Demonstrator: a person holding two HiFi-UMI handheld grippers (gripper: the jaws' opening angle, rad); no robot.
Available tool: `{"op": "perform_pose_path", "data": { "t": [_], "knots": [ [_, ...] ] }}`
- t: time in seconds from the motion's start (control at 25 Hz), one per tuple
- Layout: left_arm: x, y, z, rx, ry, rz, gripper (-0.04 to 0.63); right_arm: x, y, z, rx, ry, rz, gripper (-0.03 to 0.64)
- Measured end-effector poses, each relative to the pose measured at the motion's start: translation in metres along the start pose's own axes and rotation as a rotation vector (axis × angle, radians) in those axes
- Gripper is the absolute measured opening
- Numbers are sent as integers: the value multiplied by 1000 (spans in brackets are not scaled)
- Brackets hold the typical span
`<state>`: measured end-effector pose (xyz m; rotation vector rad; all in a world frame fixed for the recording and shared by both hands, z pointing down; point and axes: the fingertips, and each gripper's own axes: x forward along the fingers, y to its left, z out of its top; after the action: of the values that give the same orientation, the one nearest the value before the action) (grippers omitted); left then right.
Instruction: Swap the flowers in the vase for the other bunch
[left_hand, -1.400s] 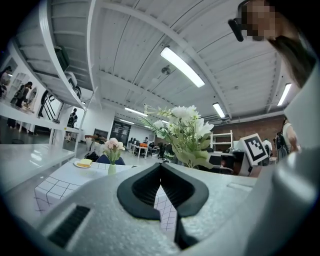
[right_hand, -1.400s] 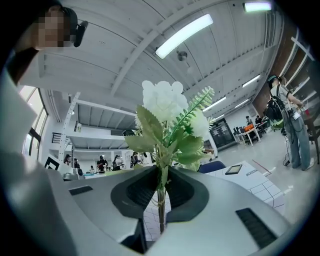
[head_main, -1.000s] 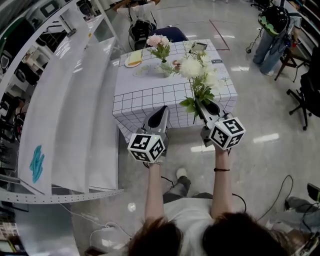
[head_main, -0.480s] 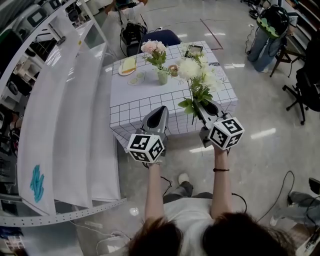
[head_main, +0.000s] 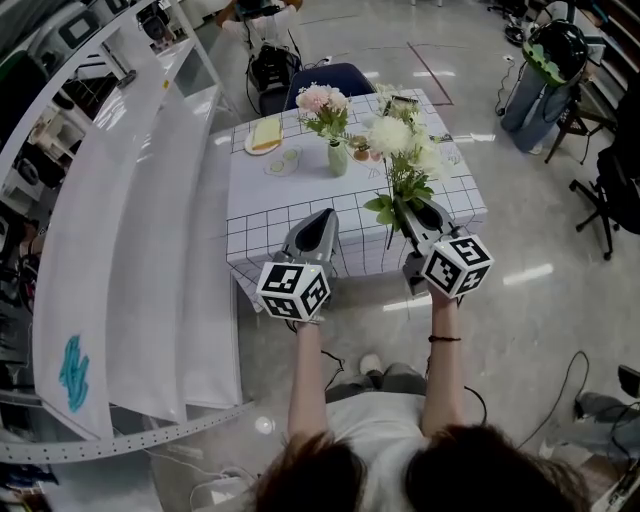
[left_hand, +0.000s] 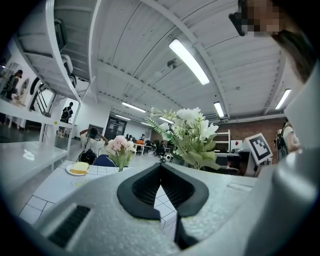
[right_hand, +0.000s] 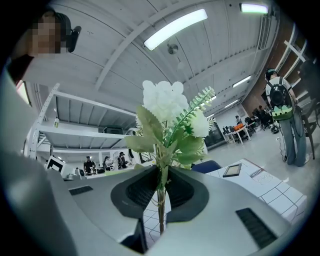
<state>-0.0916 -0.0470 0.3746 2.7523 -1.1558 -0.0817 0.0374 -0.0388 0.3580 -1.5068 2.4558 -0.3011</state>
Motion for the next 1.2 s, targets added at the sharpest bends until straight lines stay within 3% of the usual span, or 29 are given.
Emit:
{"op": "perform_pose_path", "data": {
  "t": [0.36,0.52,0.68,1.2],
  "knots": [
    [14,15,8,-24,-34,8,11,16,-12,6,10,-15,-5,44],
    [16,25,6,3,-35,50,11,23,-18,4,23,-13,-1,44],
    [24,34,2,-23,-47,60,11,34,-26,-3,25,1,17,44],
    [97,69,6,-36,-32,61,12,103,-82,9,51,11,53,44]
  ]
}}
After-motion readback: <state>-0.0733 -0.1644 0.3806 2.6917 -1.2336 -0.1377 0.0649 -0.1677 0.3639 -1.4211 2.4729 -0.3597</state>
